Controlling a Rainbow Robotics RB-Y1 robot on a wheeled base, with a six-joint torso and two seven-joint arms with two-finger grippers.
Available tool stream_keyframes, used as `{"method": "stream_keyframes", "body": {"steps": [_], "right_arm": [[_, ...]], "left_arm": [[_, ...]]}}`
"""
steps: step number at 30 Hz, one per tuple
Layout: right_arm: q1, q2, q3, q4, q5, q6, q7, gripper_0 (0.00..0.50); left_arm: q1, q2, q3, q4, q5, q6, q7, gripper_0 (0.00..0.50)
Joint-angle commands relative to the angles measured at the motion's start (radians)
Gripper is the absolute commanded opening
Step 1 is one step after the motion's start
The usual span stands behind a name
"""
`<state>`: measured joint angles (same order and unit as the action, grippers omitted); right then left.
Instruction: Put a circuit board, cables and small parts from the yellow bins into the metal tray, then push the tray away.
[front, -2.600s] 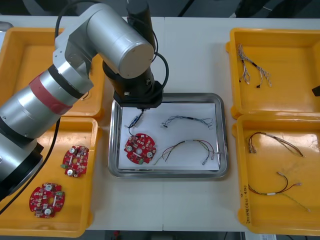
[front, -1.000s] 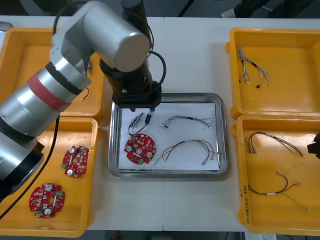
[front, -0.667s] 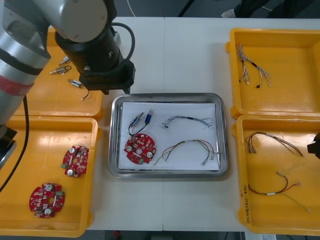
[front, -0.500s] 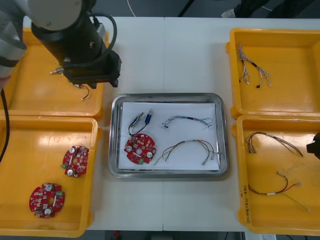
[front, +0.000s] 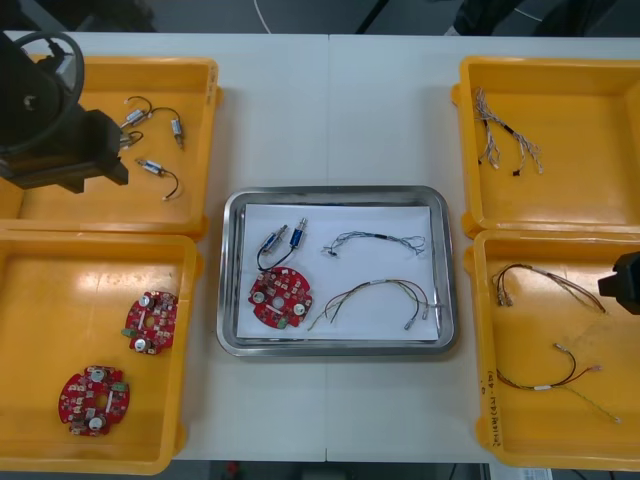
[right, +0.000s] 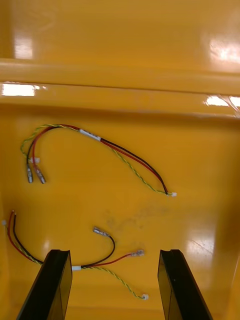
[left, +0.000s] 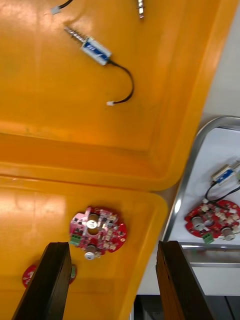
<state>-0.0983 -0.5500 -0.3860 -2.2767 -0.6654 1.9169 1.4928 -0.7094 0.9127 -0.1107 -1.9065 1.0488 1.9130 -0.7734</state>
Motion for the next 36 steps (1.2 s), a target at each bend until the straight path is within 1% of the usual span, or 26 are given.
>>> {"method": "stream_keyframes", "body": {"steps": [1, 2, 7, 8, 11, 14, 17, 20, 25, 29, 33, 36], "right_arm": [[-0.089, -0.077, 0.096, -0.029, -0.063, 0.003, -0.046, 0.500], [-0.097, -0.082, 0.107, -0.029, -0.074, 0.003, -0.048, 0.500], [-0.182, -0.123, 0.207, -0.029, -0.152, 0.003, -0.055, 0.500], [-0.190, -0.125, 0.217, -0.029, -0.158, 0.003, -0.055, 0.500], [-0.253, -0.134, 0.288, -0.032, -0.195, 0.003, -0.059, 0.500], [-0.305, -0.136, 0.358, -0.032, -0.201, 0.003, -0.059, 0.500], [-0.348, -0.136, 0.423, -0.029, -0.204, 0.003, -0.059, 0.500], [-0.405, -0.136, 0.529, -0.035, -0.207, 0.003, -0.059, 0.500], [-0.477, -0.140, 0.690, -0.035, -0.203, 0.003, -0.057, 0.500], [-0.548, -0.137, 0.842, -0.035, -0.178, 0.003, -0.059, 0.500], [-0.594, -0.117, 0.958, -0.035, -0.143, 0.003, -0.063, 0.500], [-0.624, -0.085, 1.055, -0.034, -0.095, -0.012, -0.069, 0.500]], "left_arm": [[0.105, 0.091, 0.121, -0.068, 0.042, 0.007, -0.168, 0.500], [0.116, 0.095, 0.134, -0.072, 0.045, 0.007, -0.175, 0.500], [0.240, 0.115, 0.252, -0.131, 0.059, 0.007, -0.247, 0.500], [0.254, 0.117, 0.261, -0.135, 0.059, 0.007, -0.253, 0.500], [0.337, 0.120, 0.333, -0.171, 0.057, 0.007, -0.307, 0.500], [0.393, 0.120, 0.387, -0.194, 0.057, 0.007, -0.354, 0.500], [0.430, 0.118, 0.424, -0.209, 0.057, 0.007, -0.383, 0.500], [0.472, 0.118, 0.462, -0.217, 0.051, 0.007, -0.431, 0.500], [0.484, 0.117, 0.470, -0.220, 0.043, 0.007, -0.438, 0.500], [0.485, 0.114, 0.471, -0.223, 0.034, 0.007, -0.440, 0.500], [0.485, 0.114, 0.471, -0.223, 0.019, 0.007, -0.442, 0.500], [0.485, 0.114, 0.470, -0.223, 0.005, 0.007, -0.442, 0.500]]}}
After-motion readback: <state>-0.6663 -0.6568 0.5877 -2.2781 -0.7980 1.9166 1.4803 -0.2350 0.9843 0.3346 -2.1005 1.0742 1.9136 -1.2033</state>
